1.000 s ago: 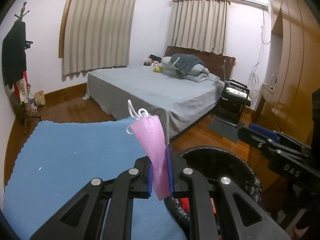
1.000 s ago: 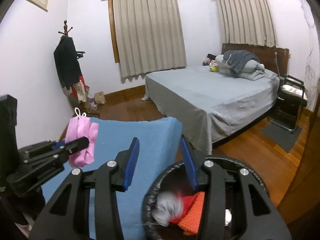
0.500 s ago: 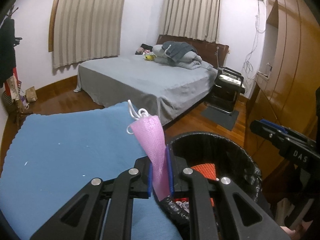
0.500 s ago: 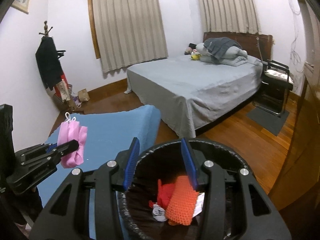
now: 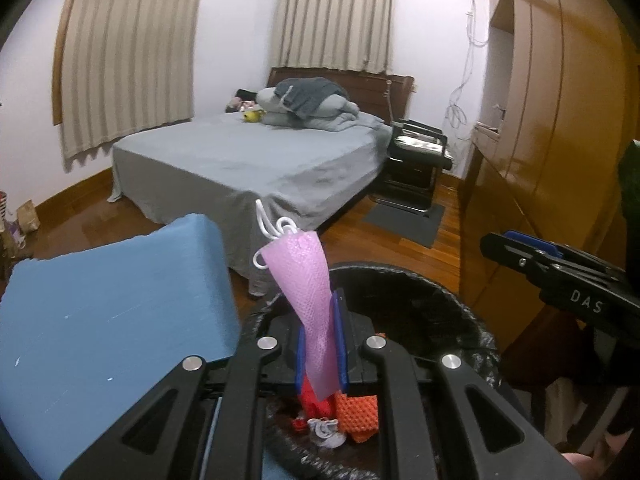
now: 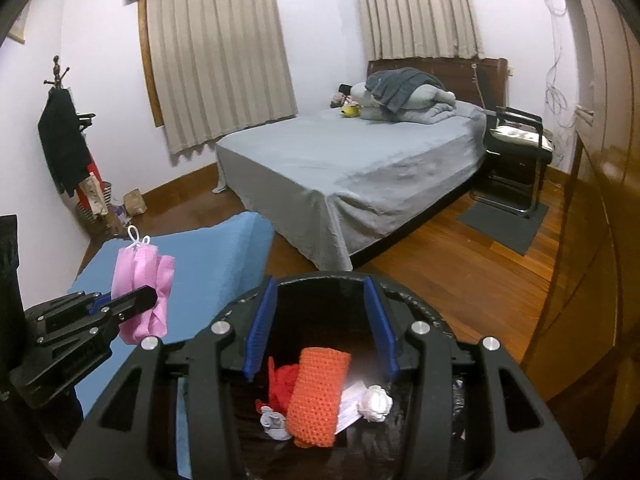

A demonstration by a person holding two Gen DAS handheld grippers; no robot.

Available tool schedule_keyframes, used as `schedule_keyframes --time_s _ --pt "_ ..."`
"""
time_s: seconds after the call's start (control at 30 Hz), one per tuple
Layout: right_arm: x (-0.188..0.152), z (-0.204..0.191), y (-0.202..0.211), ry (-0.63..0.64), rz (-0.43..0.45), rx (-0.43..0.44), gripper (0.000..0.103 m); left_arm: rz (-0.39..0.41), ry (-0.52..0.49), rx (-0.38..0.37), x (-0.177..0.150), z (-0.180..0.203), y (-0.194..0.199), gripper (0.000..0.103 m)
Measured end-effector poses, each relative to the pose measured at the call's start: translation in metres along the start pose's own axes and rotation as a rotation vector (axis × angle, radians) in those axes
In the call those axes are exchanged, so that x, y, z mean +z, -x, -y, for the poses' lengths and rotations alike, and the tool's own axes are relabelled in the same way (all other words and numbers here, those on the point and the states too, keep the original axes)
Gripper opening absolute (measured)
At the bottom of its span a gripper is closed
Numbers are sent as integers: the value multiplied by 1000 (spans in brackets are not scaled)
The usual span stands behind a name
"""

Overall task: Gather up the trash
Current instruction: 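Open both tools to drop the pink bag and grey sock into the bin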

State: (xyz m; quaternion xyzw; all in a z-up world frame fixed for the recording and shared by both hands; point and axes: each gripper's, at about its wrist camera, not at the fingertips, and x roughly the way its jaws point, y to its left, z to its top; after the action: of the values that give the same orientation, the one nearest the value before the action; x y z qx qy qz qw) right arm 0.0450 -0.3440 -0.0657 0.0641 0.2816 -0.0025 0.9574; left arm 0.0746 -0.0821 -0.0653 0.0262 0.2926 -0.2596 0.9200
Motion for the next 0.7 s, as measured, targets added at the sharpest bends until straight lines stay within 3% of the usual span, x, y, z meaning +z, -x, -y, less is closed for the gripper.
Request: schedule_keyframes --time_s 0.27,0.43,0.5,0.6,0.7 --pt "-4 16 -6 -16 -12 -26 48 -19 -15 -52 0 17 -21 14" --pt "-4 16 -9 -22 -15 -37 54 -34 -5 -88 -2 14 -25 45" --pt "-3 18 -10 -22 -15 -37 55 -34 -2 -87 -3 13 -25 50" --pt "-2 17 -9 -21 -8 -38 62 -27 7 -73 -3 10 -23 65" --pt "-2 15 -8 -18 6 -51 77 -10 15 -48 -1 8 -21 79"
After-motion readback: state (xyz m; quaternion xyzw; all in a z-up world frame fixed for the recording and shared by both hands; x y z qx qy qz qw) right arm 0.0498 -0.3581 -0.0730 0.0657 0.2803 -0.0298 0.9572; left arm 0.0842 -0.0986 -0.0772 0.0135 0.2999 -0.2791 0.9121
